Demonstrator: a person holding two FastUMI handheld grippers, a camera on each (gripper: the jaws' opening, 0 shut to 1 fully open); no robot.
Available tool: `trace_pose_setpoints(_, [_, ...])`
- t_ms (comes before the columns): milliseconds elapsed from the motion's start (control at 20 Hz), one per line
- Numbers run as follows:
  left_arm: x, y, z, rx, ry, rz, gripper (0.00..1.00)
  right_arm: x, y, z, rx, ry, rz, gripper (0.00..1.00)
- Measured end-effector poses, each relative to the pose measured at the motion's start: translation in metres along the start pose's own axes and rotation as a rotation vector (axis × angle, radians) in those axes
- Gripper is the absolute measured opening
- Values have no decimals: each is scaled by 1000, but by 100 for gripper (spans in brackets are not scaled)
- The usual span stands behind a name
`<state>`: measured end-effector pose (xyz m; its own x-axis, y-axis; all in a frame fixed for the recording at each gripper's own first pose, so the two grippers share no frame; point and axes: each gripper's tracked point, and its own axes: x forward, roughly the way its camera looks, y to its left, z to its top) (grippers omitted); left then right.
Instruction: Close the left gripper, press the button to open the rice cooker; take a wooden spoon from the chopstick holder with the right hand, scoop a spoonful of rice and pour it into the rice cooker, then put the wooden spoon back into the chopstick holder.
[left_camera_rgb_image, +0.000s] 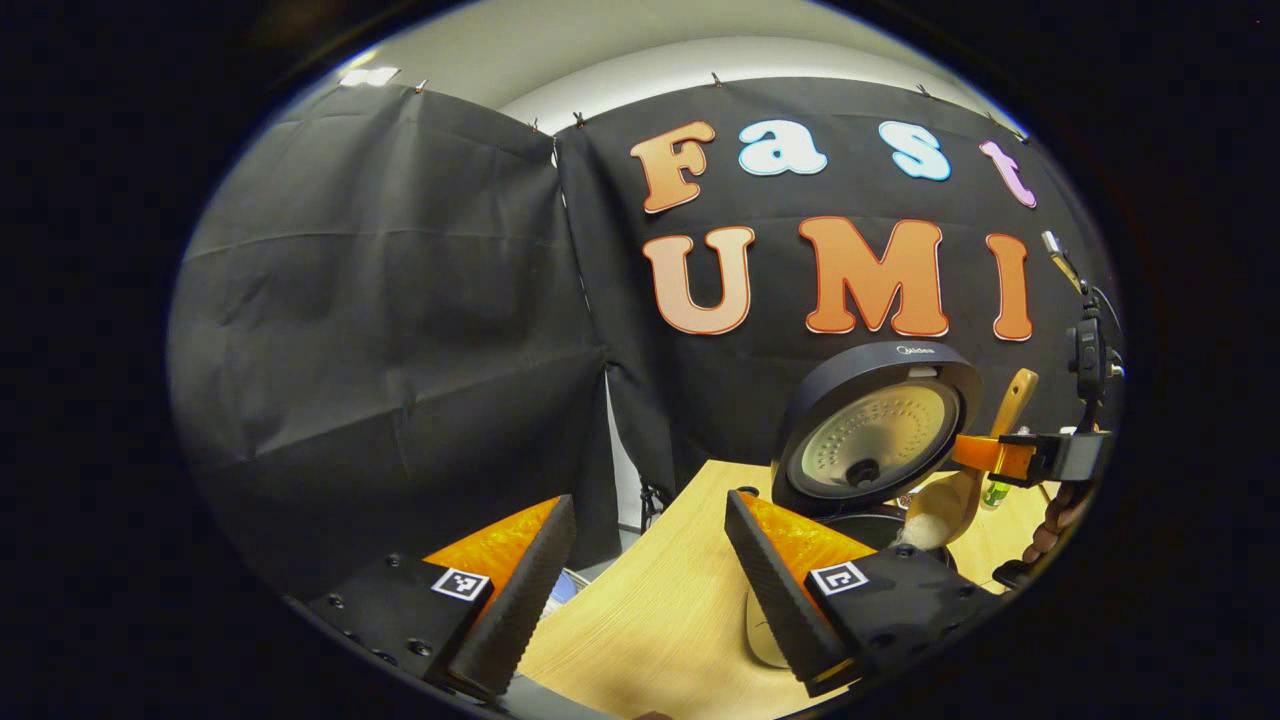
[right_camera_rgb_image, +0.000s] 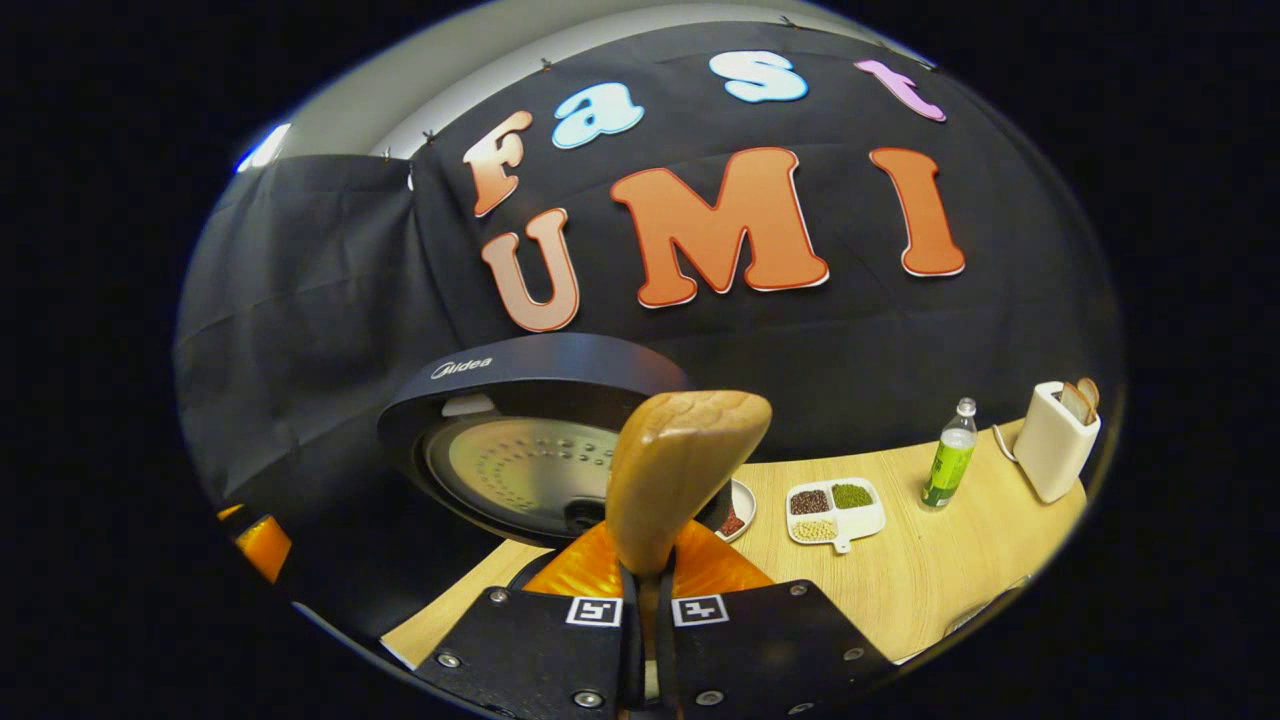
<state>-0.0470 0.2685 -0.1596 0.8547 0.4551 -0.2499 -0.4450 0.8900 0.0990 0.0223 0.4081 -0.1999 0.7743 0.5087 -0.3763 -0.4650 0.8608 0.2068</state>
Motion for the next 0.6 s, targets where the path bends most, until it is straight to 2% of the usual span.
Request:
trace_pose_setpoints(250, [1,1,-7,1,8,2,94,0,28,-7,-217,-15,74,4])
trace_pose_setpoints(450, [1,0,-8,6,9,-2,94,-9,48,2,-408,-90,132,4])
trace_pose_setpoints(600, [2,-5,-6,13,2,-5,94,-17,54,-2,-479,-114,186,4])
